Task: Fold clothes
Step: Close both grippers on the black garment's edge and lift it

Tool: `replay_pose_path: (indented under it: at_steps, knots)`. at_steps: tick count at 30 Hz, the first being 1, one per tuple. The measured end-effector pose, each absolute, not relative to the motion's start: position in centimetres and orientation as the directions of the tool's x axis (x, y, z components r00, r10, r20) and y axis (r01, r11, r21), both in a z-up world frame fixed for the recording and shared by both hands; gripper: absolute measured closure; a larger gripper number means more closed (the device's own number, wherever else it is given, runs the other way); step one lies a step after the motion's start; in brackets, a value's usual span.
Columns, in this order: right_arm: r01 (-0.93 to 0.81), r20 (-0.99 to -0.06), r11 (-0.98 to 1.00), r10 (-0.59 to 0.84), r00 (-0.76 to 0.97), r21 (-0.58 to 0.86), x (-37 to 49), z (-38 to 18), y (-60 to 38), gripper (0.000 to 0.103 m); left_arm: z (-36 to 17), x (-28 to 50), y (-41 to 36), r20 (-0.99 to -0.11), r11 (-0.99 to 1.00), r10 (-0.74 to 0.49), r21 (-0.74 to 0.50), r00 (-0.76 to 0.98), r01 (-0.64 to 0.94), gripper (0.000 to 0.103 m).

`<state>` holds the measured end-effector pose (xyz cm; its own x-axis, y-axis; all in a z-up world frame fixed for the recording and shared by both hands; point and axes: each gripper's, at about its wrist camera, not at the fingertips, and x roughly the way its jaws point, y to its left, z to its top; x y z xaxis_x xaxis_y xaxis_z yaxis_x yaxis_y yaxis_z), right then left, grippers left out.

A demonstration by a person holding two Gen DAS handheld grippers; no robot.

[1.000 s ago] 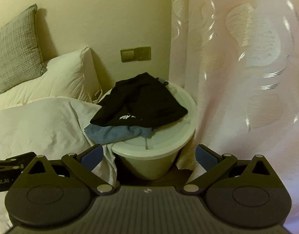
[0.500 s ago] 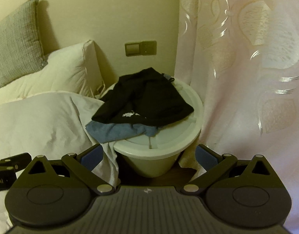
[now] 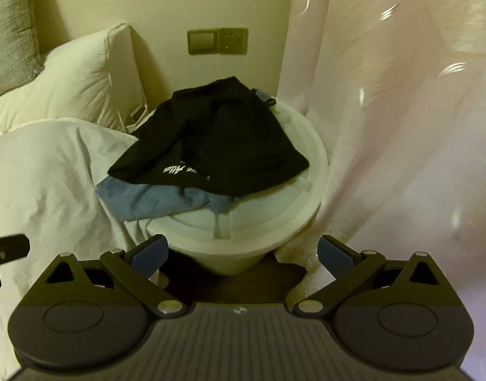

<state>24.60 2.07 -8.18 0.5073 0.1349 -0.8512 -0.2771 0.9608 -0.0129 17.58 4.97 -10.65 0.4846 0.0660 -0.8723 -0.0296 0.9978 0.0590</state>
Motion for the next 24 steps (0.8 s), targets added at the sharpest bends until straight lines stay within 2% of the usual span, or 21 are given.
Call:
replay_pose_path:
  at_steps: [4, 10, 17, 22, 24]
  knots:
    - [-0.262, -0.855, 0.965, 0.152, 0.496, 0.019, 29.3, -11.0, 1.4, 0.000, -13.9, 22.6, 3.2, -0.904, 0.994, 0.101, 0.106, 0.415, -0.010, 0.012]
    - [-0.270, -0.901, 0.960, 0.179, 0.396, 0.073, 36.5, -15.5, 1.0, 0.000, -17.9, 29.2, 1.4, -0.929, 0.998, 0.057, 0.059, 0.366, -0.005, 0.016]
    - [-0.037, -0.900, 0.938, 0.341, 0.271, 0.344, 43.4, -21.3, -1.2, 0.001, -21.4, 35.8, 0.8, -0.937, 0.998, 0.055, 0.058, 0.345, 0.001, 0.016]
    - [0.181, -0.878, 0.870, 0.414, 0.240, 0.459, 45.6, -25.8, -2.7, 0.002, -24.0, 39.4, 1.1, -0.946, 0.999, 0.032, 0.035, 0.323, 0.004, 0.015]
    - [0.278, -0.862, 0.819, 0.453, 0.227, 0.503, 46.1, -27.6, -3.5, 0.013, -25.2, 40.5, 1.1, -0.949, 1.000, 0.024, 0.026, 0.314, 0.005, 0.020]
